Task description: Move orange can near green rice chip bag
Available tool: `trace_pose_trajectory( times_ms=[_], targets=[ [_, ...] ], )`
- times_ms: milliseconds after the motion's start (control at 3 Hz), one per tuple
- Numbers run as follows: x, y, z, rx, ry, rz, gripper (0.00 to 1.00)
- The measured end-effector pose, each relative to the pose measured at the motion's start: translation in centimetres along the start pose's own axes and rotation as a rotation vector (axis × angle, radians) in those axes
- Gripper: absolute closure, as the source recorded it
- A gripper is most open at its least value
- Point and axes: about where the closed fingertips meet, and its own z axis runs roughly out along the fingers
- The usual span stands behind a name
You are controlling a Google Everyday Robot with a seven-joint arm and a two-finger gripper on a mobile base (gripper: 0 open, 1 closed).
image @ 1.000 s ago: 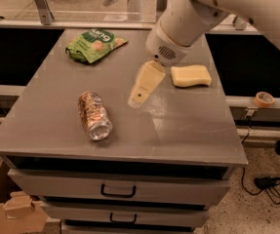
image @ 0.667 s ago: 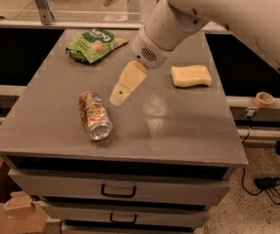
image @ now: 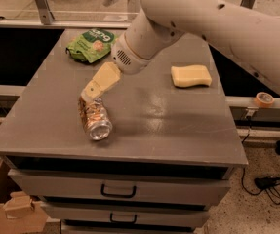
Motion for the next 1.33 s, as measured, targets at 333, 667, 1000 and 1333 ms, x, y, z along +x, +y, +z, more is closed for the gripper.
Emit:
trace_pose_trajectory(
  times_ms=[333, 667, 1000, 1333],
  targets=[
    [-1.1, 1.5, 0.8, -0.025, -0.01, 0.101, 0.0],
    [-1.2, 3.0, 2.3, -0.014, 0.01, 0.145, 0.0],
    [-0.1, 3.9, 3.7, 0.014, 0.058, 0.176, 0.0],
    [1.1, 4.4, 4.3, 0.052, 0.097, 0.19, 0.13]
  ],
)
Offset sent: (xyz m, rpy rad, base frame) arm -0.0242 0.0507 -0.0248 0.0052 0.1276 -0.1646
